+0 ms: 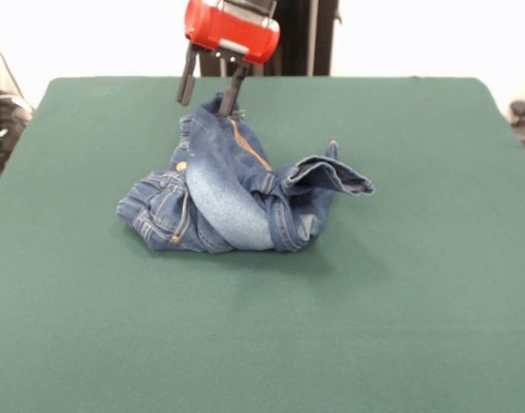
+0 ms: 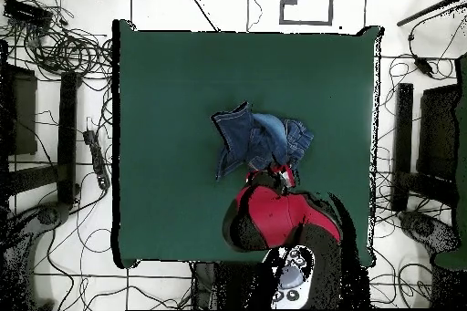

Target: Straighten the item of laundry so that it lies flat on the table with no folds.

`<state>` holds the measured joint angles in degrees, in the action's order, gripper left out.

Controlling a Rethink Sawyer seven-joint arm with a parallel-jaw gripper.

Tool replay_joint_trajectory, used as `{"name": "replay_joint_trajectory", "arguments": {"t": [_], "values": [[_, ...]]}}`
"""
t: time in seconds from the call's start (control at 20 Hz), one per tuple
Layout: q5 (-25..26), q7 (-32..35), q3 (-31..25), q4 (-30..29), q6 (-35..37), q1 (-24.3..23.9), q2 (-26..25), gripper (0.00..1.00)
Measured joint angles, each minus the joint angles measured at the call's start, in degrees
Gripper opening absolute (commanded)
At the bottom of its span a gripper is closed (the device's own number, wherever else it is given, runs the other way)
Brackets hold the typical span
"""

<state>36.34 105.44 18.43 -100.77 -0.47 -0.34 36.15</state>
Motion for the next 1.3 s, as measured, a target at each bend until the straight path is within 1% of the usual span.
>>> {"name": "replay_joint_trajectory", "arguments": {"t": [0.15, 0.25, 0.35, 0.45, 0.55, 0.65, 0.8, 0.85, 1.1, 1.3], "values": [[0.02, 0.00, -0.31, -0.01, 0.07, -0.41, 0.60, 1.00], [0.00, 0.00, -1.00, -0.02, 0.70, -1.12, 1.92, 1.00], [-0.23, 0.00, -2.26, -0.02, 2.87, -2.21, 4.54, 1.00], [-0.68, 0.00, -3.02, -0.02, 4.51, -2.86, 5.92, 1.00], [-1.87, 0.00, -4.90, -0.03, 7.77, -4.41, 8.24, 1.00], [-3.96, 0.00, -8.17, -0.05, 12.62, -7.26, 11.13, 1.00], [-5.29, 0.00, -10.02, -0.06, 15.53, -8.79, 12.53, 1.00], [-6.20, 0.00, -11.42, -0.05, 17.37, -9.82, 13.37, 1.00], [-9.06, 0.00, -14.91, -0.09, 21.26, -12.10, 14.49, 1.00], [-11.23, 0.00, -18.23, -0.10, 23.72, -14.25, 14.42, 1.00]]}}
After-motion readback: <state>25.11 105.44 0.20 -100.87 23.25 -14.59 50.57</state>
